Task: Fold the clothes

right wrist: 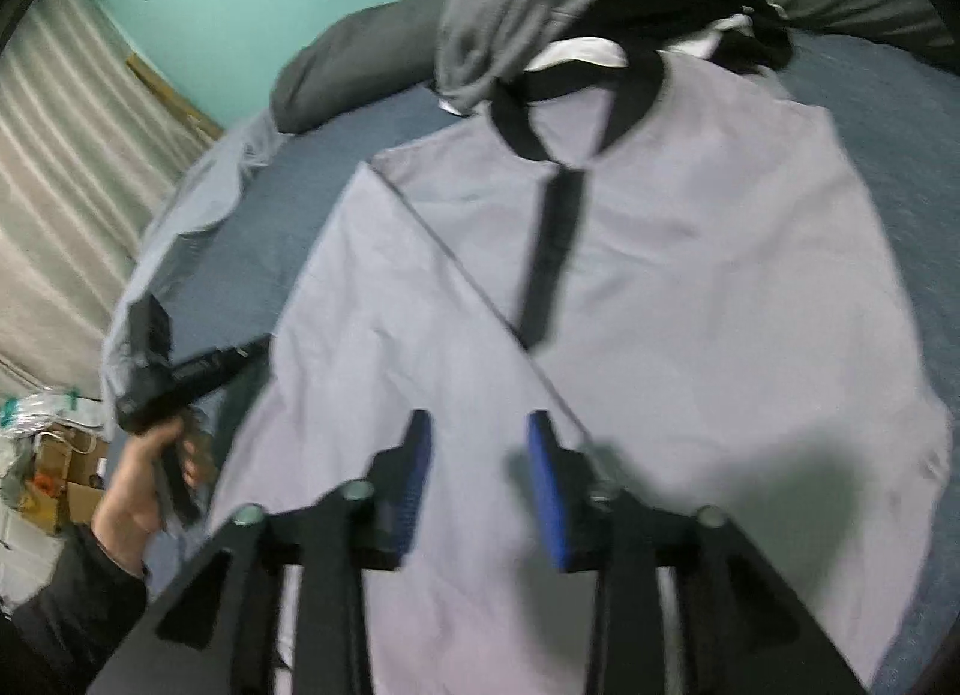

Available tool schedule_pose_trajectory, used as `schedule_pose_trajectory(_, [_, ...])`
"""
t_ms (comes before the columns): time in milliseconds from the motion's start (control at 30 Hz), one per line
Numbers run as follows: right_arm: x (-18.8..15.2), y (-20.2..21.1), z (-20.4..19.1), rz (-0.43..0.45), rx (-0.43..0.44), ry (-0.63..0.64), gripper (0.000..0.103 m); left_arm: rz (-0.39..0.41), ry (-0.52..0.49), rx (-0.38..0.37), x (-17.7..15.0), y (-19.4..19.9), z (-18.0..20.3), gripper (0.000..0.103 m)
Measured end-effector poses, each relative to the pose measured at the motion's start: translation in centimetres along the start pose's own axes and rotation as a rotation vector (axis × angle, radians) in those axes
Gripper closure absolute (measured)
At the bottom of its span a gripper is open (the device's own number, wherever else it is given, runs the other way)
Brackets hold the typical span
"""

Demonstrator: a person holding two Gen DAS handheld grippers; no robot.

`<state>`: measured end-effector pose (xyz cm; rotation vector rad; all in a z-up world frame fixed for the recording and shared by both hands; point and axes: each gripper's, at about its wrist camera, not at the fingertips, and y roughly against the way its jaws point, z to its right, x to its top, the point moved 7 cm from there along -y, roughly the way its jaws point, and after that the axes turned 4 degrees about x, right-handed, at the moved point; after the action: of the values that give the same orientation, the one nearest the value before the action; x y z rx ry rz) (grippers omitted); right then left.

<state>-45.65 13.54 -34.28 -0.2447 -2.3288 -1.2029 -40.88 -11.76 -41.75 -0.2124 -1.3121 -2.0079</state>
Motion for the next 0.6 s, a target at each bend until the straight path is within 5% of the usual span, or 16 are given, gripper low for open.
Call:
schedule_pose_trajectory(233, [-3.6, 2.1, 4.1, -0.065, -0.096, -0.002, 0.061, 0.005, 0.008, 0.007, 0.5, 0.9, -0.1, 0.101])
schedule_pose_trajectory(600, [-7.6, 4.2, 6.8, -0.102, -0.088, -0.086, 0.061, 0.020, 0.018, 0.048, 0.8, 2.8, 0.1, 0.103])
